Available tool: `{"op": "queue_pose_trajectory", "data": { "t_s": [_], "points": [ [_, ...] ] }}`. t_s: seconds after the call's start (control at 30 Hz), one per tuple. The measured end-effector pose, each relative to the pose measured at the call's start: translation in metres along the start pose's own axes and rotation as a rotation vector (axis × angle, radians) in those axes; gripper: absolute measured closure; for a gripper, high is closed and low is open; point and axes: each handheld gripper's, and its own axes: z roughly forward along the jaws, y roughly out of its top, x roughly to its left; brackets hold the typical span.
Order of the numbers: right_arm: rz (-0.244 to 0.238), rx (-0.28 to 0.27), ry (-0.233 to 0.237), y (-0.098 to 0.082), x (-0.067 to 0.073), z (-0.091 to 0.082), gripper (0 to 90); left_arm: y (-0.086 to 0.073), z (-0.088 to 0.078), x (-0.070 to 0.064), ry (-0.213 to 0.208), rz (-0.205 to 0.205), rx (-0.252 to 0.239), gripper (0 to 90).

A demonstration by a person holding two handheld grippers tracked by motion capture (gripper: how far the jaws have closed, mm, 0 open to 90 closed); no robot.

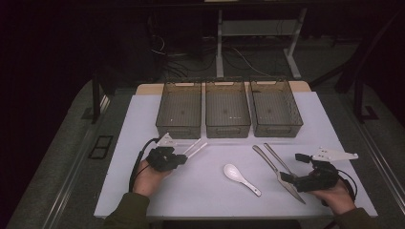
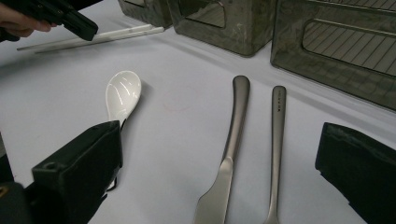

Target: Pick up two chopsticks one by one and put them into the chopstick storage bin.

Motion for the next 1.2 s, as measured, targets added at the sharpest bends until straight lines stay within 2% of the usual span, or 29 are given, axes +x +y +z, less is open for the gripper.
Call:
{"op": "queue_pose_trajectory", "data": {
  "t_s": [0.4, 0.47, 0.7, 1.2],
  "points": [
    [-0.022, -0.014, -0.009, -0.002, 0.001, 0.003, 0.7, 0.005, -0.016, -0.003, -0.011, -0.002, -0.032, 83.7],
    [-0.019, -0.015, -0.011, -0.002, 0.002, 0.004, 0.7, 0.005, -0.017, -0.003, -0.015, 0.002, -0.029, 83.7],
    [-0.051, -0.002, -0.015, -0.003, 0.006, 0.013, 0.7, 0.008, -0.02, -0.005, -0.028, 0.028, -0.025, 83.7],
    [-0.038, -0.011, -0.019, -0.003, 0.006, 0.011, 0.7, 0.015, -0.031, -0.002, -0.015, 0.021, -0.066, 83.6]
  ]
}}
